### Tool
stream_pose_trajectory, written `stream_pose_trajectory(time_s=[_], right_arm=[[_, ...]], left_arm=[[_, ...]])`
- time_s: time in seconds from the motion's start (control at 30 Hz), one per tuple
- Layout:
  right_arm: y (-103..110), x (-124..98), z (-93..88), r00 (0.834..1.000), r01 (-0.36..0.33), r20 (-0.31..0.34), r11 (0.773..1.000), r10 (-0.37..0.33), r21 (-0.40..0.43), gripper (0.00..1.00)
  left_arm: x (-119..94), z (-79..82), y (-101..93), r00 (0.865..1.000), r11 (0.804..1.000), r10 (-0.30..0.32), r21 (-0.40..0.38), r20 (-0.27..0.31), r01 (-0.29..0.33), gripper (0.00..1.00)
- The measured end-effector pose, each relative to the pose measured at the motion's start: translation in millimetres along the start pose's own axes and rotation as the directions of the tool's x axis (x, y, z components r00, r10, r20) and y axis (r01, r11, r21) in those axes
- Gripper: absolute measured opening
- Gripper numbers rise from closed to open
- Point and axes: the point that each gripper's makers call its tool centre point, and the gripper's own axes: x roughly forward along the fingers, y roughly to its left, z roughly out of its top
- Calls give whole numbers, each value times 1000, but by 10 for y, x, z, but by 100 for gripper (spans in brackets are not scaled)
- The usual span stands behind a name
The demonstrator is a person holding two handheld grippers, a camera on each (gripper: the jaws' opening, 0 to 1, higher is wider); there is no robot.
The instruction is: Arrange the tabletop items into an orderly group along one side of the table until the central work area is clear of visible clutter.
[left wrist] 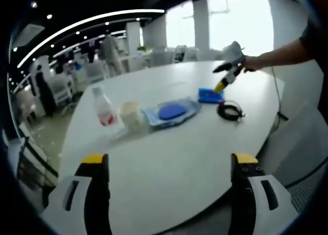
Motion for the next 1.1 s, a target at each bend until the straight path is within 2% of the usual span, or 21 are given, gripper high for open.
stream_pose_trajectory(time_s=[0.23, 0.67, 0.97, 1.1], right_arm=[[-145, -28, -129, 1000, 12, -28, 1000, -12, 17, 100], [-248, 46, -337, 997, 7, -72, 999, -4, 39, 95], [-303, 89, -498, 994, 4, -105, 999, 1, 50, 86], [-290, 129, -541, 993, 0, -121, 1000, 3, 22, 77]], left_arm=[[8, 1, -1, 1000, 1000, 0, -2, 2, 0, 95], [5, -5, -20, 1000, 1000, -6, 20, -6, 6, 94], [14, -13, -51, 1000, 999, -21, 27, -9, 21, 95], [18, -34, -57, 1000, 999, -23, 34, -18, 24, 94]])
